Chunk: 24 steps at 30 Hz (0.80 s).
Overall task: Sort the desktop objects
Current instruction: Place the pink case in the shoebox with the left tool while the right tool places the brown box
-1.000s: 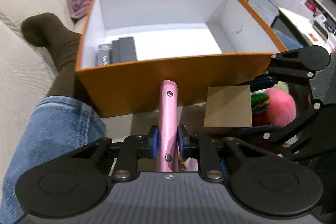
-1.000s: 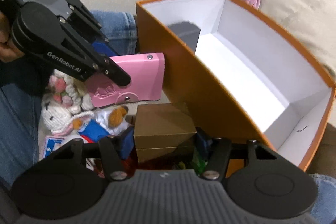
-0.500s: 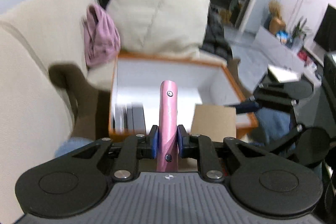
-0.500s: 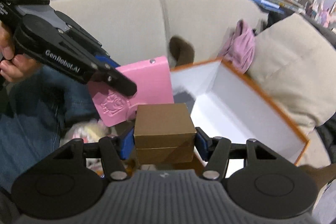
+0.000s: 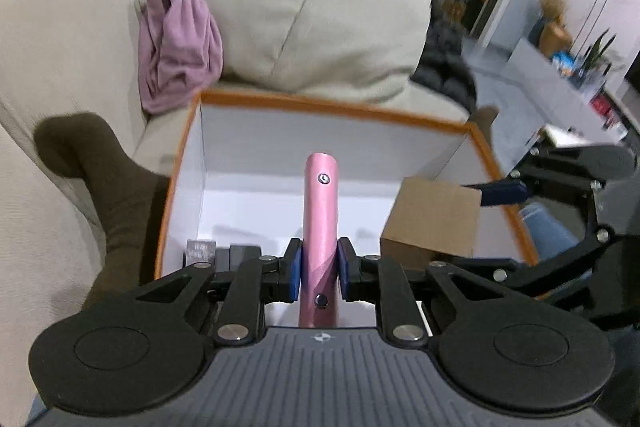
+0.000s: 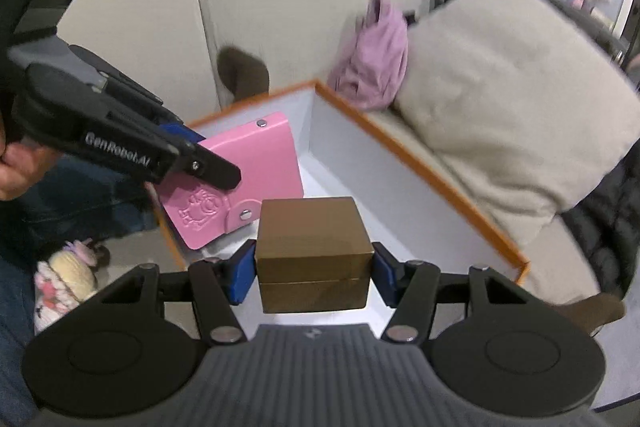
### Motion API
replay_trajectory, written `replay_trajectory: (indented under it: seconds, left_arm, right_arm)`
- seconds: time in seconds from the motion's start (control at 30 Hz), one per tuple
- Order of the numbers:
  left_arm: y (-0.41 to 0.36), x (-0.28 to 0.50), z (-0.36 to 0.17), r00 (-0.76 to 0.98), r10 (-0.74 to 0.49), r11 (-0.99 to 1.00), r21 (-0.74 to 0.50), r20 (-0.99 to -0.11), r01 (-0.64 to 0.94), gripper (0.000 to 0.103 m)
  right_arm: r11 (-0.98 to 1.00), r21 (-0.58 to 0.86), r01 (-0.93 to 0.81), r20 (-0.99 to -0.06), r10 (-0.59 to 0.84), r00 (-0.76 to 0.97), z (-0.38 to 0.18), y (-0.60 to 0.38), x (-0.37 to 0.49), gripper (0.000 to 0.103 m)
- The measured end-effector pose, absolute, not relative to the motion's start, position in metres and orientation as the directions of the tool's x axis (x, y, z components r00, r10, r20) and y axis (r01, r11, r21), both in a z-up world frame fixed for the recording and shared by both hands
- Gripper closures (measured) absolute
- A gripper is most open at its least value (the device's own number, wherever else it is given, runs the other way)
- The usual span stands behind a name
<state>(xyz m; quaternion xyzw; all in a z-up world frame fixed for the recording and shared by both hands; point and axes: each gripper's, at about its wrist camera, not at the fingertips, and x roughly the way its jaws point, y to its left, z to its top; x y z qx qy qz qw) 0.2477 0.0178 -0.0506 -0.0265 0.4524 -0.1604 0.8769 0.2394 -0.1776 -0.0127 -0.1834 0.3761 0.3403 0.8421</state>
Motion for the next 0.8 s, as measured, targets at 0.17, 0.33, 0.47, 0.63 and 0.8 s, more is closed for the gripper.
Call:
replay_trajectory:
  seconds: [0.17, 0.33, 0.47, 0.63, 0.8]
  left_arm:
    - [0.015, 0.255, -0.072, 0.459, -0.283, 0.948, -0.171, -0.842, 0.270, 0.083]
    - [0.013, 0.256, -0.081, 0.425, -0.233, 0.955, -0.124, -0.875, 0.270, 0.082]
    - [0.011, 0.261, -0.086, 0.384, -0.211, 0.955, -0.105, -0.899, 0.277, 0.082]
    - [0.015, 0.266, -0.085, 0.369, -0.224, 0.954, -0.126, -0.902, 0.271, 0.082]
    - [0.023, 0.263, -0.076, 0.378, -0.258, 0.948, -0.159, -0.889, 0.274, 0.081]
  right_arm:
    - [0.646, 0.013, -0.763, -0.825, 0.439, 0.357, -0.047, -0.166, 0.268, 0.042]
    - [0.577, 0.074, -0.813, -0.868, 0.439, 0.232, -0.060, -0.155, 0.287, 0.042]
    - [0.519, 0.104, -0.848, -0.908, 0.398, 0.132, -0.062, -0.142, 0.298, 0.042]
    - [0.476, 0.111, -0.873, -0.940, 0.335, 0.063, -0.065, -0.123, 0.307, 0.042]
    - [0.445, 0.099, -0.890, -0.958, 0.286, 0.036, -0.066, -0.106, 0.309, 0.042]
